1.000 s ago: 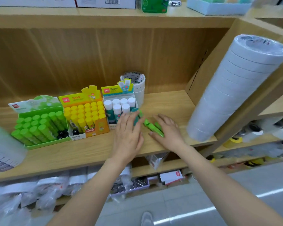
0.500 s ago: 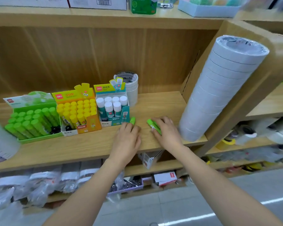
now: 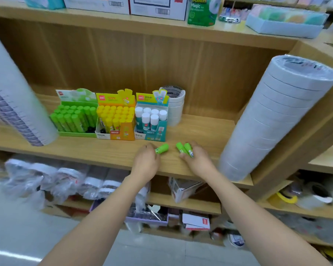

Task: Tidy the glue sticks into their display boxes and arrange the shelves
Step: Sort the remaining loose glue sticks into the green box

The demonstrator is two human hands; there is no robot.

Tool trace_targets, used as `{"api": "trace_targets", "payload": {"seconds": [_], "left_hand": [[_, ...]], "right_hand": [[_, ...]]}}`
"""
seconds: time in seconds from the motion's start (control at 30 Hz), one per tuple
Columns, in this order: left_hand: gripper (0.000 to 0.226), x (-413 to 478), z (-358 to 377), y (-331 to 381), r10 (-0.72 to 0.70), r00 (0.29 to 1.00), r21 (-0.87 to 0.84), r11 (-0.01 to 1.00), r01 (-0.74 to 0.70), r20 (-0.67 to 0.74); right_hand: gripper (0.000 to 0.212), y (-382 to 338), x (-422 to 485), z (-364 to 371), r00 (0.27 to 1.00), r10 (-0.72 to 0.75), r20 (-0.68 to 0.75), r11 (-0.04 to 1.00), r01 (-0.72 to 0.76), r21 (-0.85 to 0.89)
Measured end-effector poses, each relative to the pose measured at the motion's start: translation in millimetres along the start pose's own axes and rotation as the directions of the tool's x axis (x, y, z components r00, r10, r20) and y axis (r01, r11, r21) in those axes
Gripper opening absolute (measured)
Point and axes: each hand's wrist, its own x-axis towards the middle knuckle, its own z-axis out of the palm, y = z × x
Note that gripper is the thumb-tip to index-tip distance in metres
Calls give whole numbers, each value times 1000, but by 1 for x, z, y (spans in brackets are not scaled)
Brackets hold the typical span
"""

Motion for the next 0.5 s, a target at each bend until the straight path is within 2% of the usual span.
{"api": "trace_targets", "payload": {"seconds": [0.07,0.13,0.17,0.23,0.33,0.4,0.5], "left_hand": [[23,-7,-11,1,-129,991,-248,960,131,24],[28,-14,-23,1,-238,967,-518,818,250,93],[31,-18,-29,1,-252,959,-633,723,277,131],[25,-22,-41,-5,-200,970,-784,577,228,135],[3,-23,-61,-23,-170,985,-862,499,93,8],[2,-19,-74,-42,-197,980,-879,473,68,-30],[5,-12,-96,-79,-182,982,-860,508,52,-49]], "right_hand": [[42,-10,-3,4,998,-48,-28,987,51,153],[35,-26,-7,8,993,-107,-53,945,118,305],[32,-36,-9,11,988,-141,-63,917,155,367],[28,-55,-9,18,973,-221,-69,876,229,425],[27,-85,-9,34,951,-303,-67,830,298,472],[28,-105,-8,48,940,-331,-82,807,327,491],[28,-135,-1,77,931,-353,-95,792,351,499]]}}
